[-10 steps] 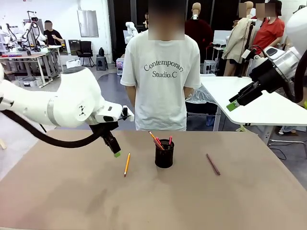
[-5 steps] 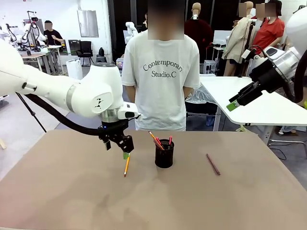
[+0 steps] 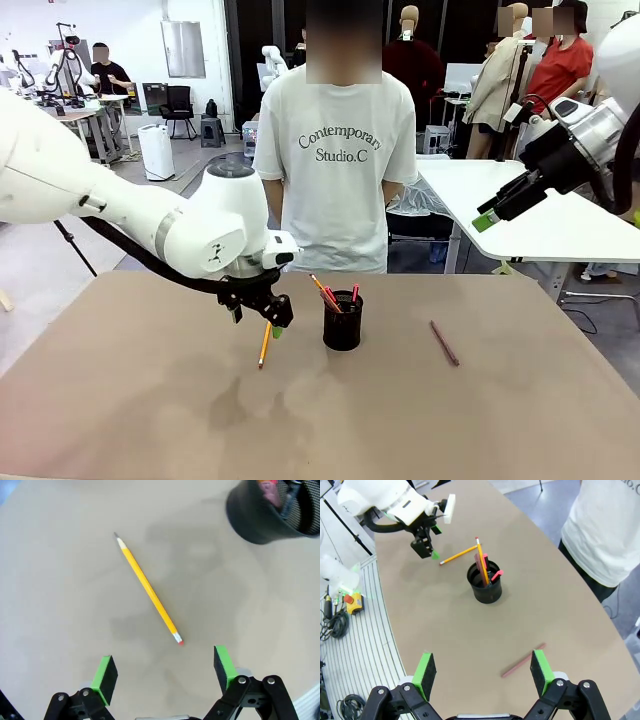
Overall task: Place the pens into the pen holder.
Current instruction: Pick up a writing instrument from the table and place it into the Pen holder.
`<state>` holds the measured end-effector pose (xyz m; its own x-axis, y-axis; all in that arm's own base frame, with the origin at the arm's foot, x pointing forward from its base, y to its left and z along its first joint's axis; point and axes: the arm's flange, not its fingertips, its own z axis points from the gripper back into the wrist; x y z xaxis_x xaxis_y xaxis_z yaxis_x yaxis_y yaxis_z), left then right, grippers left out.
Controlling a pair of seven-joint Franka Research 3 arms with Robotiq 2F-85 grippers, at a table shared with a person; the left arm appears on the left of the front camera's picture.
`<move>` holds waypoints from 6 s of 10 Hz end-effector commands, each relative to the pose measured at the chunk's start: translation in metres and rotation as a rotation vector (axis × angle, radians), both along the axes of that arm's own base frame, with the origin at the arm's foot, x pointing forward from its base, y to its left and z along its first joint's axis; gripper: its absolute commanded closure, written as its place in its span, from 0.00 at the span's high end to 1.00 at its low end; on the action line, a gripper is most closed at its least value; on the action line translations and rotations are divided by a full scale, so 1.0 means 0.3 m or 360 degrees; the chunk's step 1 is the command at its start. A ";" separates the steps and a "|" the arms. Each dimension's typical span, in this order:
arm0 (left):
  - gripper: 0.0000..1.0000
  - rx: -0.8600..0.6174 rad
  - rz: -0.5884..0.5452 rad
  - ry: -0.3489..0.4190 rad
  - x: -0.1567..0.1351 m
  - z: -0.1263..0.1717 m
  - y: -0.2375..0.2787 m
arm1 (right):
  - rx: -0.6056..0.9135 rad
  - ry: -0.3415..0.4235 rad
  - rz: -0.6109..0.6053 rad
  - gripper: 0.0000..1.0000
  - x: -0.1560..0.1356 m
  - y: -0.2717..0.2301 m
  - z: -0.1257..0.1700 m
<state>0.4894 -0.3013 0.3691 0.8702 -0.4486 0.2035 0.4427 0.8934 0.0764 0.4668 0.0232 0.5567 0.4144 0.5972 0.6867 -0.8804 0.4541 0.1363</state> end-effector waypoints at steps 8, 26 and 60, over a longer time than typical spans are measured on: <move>1.00 -0.0048 0.0199 0.0024 0.258 -0.079 0.065 | 0.0018 -0.0011 0.0011 1.00 0.000 -0.002 0.003; 0.58 0.0045 0.0408 0.0114 0.369 -0.193 0.017 | 0.0018 -0.0011 0.0011 1.00 0.000 -0.002 0.003; 0.00 -0.0808 -0.0365 0.0306 0.254 -0.039 0.223 | 0.0018 -0.0011 0.0011 1.00 0.000 -0.002 0.003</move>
